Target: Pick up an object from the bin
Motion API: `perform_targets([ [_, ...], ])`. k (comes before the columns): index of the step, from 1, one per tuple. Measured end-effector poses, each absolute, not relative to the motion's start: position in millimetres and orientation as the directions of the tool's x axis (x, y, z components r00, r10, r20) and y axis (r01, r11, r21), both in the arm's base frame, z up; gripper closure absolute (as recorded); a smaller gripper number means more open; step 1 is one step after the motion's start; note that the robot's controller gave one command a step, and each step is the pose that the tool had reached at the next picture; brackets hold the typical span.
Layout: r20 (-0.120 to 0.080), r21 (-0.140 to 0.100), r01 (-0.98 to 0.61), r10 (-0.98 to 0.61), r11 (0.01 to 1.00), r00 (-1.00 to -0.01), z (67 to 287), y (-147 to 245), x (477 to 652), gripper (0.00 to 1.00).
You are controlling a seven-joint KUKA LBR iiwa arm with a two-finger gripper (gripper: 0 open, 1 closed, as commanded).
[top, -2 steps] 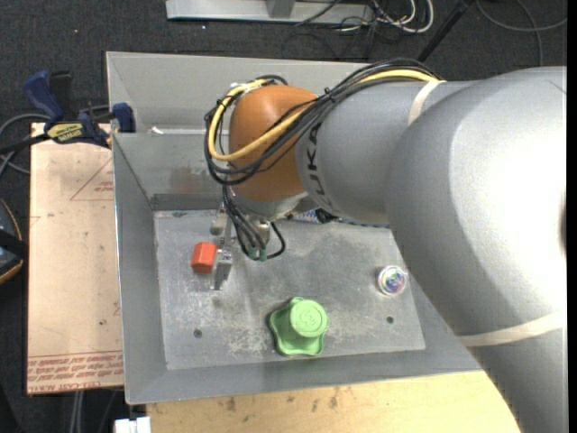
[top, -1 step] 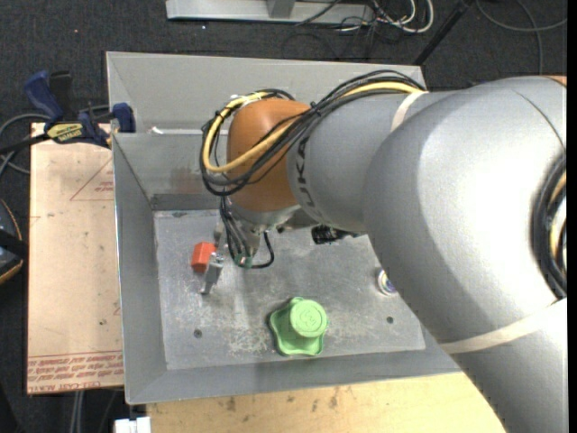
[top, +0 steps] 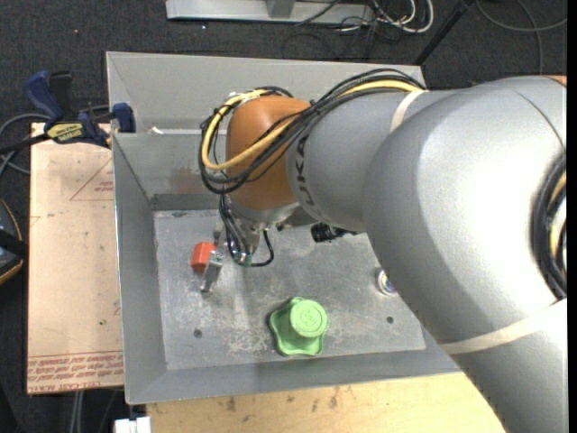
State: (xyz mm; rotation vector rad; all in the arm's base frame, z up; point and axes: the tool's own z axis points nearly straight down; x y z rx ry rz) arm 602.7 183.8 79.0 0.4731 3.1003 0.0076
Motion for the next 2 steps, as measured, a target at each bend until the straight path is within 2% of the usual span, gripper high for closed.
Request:
perform_targets([
  [1, -0.010, 0.008, 0.299, 0.299, 0.954, -0.954, 81.1, 184.0, 604.4, 1.00],
  [2, -0.003, 0.003, 0.297, 0.297, 0.955, -0.955, 81.8, 184.4, 605.3, 1.00],
])
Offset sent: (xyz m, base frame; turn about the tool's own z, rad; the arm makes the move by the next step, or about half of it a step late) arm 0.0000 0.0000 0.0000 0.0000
